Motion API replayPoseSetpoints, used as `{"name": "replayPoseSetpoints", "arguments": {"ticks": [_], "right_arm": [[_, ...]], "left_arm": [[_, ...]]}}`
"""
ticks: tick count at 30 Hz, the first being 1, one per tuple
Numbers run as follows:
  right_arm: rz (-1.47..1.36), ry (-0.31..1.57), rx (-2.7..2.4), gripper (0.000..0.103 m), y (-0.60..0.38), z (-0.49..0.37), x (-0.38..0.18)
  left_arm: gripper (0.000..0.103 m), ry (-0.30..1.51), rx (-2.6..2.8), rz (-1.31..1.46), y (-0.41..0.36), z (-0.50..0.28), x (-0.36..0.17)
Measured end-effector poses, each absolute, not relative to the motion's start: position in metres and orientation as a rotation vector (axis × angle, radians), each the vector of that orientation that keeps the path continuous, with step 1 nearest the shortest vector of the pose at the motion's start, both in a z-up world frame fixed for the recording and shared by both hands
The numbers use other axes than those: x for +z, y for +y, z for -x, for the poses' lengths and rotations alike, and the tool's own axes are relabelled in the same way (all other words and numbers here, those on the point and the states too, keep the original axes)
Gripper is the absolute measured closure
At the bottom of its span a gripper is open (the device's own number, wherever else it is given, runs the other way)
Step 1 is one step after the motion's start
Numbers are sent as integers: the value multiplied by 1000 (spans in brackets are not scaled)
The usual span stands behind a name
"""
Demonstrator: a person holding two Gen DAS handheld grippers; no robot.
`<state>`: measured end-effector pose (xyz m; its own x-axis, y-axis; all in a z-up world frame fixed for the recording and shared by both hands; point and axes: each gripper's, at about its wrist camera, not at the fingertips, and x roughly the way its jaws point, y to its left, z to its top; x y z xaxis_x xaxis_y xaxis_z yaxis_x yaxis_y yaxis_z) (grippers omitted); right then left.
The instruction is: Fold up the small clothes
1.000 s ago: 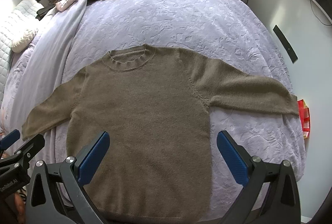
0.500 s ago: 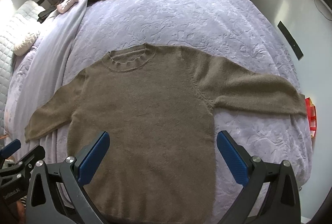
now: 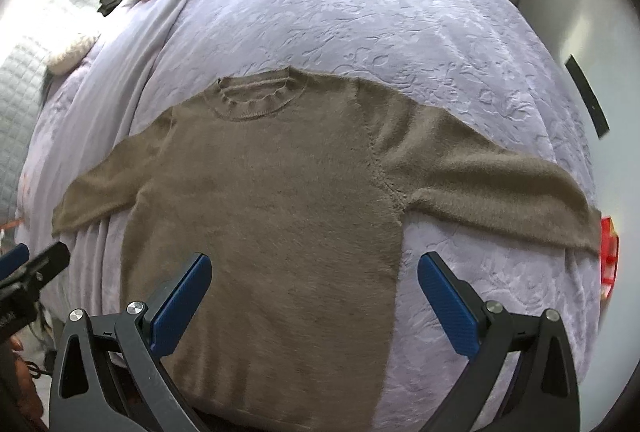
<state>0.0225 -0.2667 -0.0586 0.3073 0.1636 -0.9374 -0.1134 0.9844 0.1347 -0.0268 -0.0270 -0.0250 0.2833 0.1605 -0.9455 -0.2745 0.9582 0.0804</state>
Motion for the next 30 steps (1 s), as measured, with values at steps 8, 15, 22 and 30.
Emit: {"name": "replayPoseSetpoints", "arguments": {"ticks": [8, 15, 22, 30], "right_arm": [[-80, 1258, 198, 0, -266, -29, -63], [-88, 1264, 181, 0, -252, -33, -65], [-114, 1269, 118, 0, -225, -35, -71], [-167, 1251, 62, 0, -196, -32, -79]], "left_arm": [[0, 1276, 275, 121, -16, 36, -38], [0, 1286, 205, 131, 12, 24, -63], [0, 1307, 99, 126, 42, 1, -89], [0, 1304, 70, 189, 83, -11, -110]]}}
